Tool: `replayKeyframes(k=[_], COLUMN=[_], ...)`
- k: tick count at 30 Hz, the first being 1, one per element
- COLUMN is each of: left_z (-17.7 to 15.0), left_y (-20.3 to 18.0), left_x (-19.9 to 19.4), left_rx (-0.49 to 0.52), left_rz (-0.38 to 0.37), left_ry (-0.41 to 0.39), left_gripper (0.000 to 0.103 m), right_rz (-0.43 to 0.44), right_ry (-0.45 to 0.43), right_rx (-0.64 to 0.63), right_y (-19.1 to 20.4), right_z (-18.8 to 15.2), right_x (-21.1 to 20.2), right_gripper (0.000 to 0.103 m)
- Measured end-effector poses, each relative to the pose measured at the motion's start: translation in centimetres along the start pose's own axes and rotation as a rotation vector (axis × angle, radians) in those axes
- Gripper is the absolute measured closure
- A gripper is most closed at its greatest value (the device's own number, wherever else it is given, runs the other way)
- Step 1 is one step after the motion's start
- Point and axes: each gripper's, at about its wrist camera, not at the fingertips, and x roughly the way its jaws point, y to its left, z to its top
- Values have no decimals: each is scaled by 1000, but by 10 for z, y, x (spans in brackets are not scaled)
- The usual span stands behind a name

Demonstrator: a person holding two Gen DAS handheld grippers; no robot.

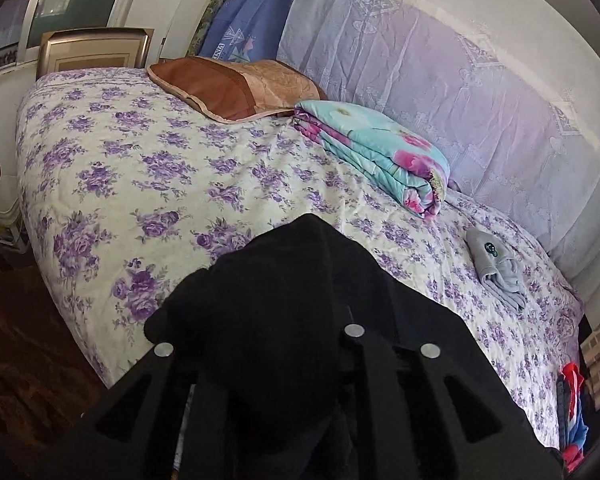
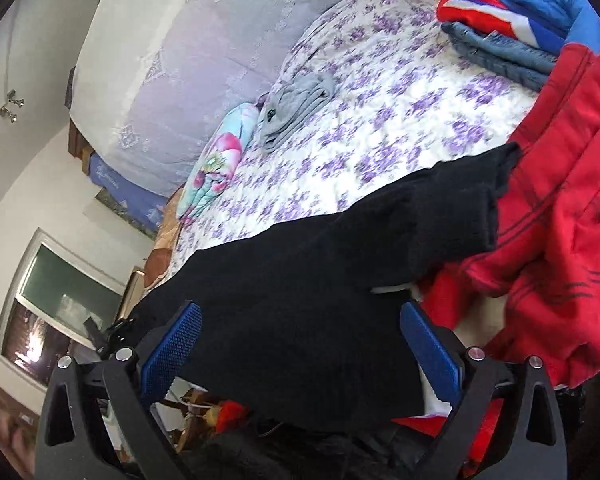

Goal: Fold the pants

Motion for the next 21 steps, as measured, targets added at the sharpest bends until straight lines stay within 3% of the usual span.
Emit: replayKeyframes(k=[3,5,7,14,18,21], left_z=[1,4,7,6,6,5], left_y=[5,8,15,26,18,11], left_x=[2,0,-1,6,18,32], left_rx=[-6,-11,-23,-23,8,52], left_rz=[-3,-7,-7,18,10,65], left_ry=[17,25,29,51,62,97], left_gripper=[89,76,43,41,12,8], right_rz=[-47,-56,-28,-30,7,15], right_ry=[31,12,12,29,1,-38], right_rx=[44,89,144,140,180,199], right_y=[-9,-20,-27,-28,-34,-37], right_z=[7,18,31,41,49,58], right_x=[27,39,50,67,65,68], right_gripper=[3,4,4,4,4,3])
